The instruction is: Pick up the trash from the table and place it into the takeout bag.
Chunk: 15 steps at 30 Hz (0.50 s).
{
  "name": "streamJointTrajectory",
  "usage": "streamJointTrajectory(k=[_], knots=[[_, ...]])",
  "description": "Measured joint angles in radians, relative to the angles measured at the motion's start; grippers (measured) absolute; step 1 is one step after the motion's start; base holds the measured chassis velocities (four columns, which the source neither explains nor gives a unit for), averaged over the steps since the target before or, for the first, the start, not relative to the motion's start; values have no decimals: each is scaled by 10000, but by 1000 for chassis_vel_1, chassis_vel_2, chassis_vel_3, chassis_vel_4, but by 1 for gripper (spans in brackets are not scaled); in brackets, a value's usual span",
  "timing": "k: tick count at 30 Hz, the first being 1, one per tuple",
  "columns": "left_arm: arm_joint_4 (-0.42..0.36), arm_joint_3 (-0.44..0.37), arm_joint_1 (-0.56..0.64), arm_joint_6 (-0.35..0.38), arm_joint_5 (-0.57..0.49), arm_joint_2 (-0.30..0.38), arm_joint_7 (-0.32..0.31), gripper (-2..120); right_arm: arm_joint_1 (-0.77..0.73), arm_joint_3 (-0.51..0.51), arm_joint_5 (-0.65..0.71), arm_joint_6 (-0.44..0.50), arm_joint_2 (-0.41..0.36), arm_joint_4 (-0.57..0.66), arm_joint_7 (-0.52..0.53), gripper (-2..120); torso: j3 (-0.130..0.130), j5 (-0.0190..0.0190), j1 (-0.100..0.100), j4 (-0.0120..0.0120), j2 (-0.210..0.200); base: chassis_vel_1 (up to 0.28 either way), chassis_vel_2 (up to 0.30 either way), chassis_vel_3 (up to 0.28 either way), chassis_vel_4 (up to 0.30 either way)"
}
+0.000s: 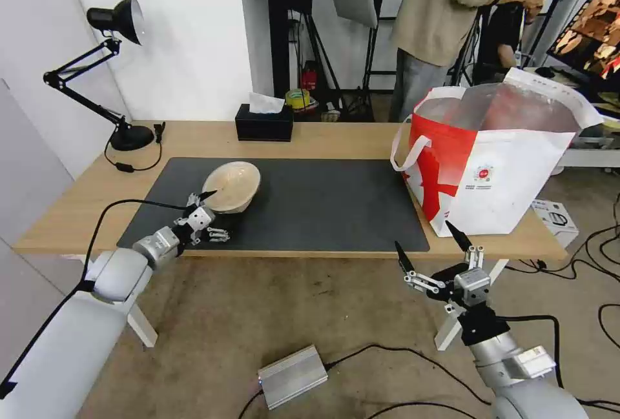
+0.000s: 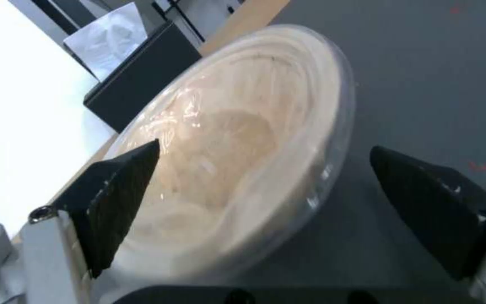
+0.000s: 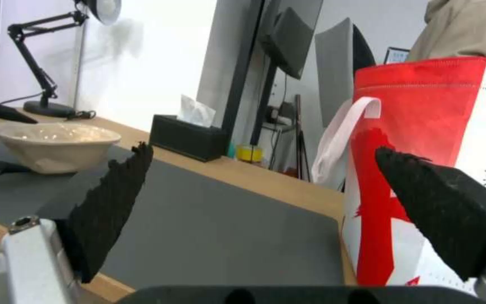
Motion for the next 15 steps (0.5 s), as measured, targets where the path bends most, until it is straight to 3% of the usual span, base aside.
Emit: streamJointTrajectory(k=[15], knots=[[671,310,-630,-151,67,-142,-8,100,0,0,0,0,0,0,0,100,0,0,0,1,0,0,0,0,0]])
